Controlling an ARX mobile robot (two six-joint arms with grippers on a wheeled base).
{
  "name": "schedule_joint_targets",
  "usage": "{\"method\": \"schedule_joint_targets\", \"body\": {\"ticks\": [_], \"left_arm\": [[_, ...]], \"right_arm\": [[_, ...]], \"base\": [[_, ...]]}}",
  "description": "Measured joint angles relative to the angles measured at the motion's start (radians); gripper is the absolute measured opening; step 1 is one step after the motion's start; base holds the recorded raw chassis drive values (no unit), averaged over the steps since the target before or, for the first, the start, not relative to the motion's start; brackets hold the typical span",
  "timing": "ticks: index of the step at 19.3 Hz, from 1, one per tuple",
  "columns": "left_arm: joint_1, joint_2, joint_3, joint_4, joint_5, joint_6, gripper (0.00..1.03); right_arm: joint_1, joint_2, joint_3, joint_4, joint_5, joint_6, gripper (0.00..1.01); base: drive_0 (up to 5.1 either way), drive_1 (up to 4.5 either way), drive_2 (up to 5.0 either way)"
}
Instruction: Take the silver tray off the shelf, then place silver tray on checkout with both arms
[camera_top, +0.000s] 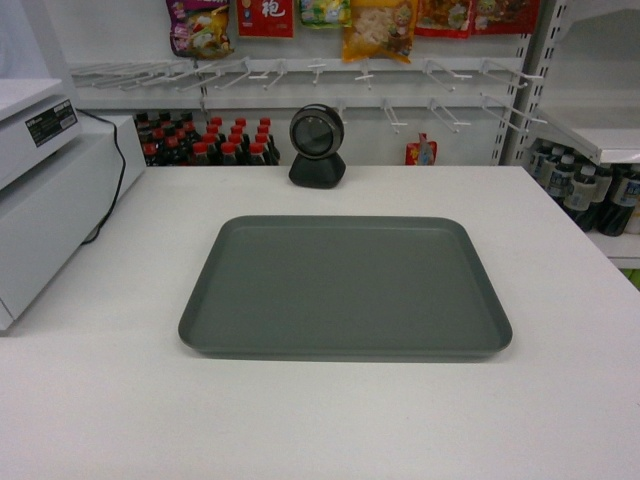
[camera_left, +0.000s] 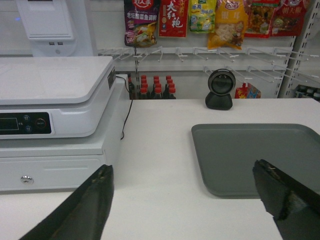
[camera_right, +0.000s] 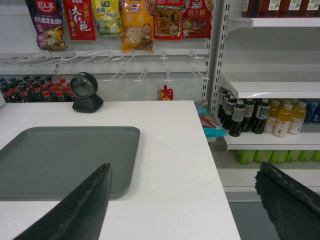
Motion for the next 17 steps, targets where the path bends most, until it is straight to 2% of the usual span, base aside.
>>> {"method": "schedule_joint_targets", "body": {"ticks": [1, 2, 3, 17], "left_arm": [[0.0, 0.0, 0.0, 0.0, 0.0, 0.0, 0.99], [0.0, 0.0, 0.0, 0.0, 0.0, 0.0, 0.98], [0.0, 0.0, 0.0, 0.0, 0.0, 0.0, 0.98], [0.0, 0.0, 0.0, 0.0, 0.0, 0.0, 0.98]], "right_arm": [[0.0, 0.0, 0.0, 0.0, 0.0, 0.0, 0.95], [0.0, 0.0, 0.0, 0.0, 0.0, 0.001, 1.0], [0.0, 0.0, 0.0, 0.0, 0.0, 0.0, 0.97], [0.0, 0.0, 0.0, 0.0, 0.0, 0.0, 0.98]], "base": [[0.0, 0.0, 0.0], [0.0, 0.0, 0.0], [0.0, 0.0, 0.0], [0.0, 0.0, 0.0]]}}
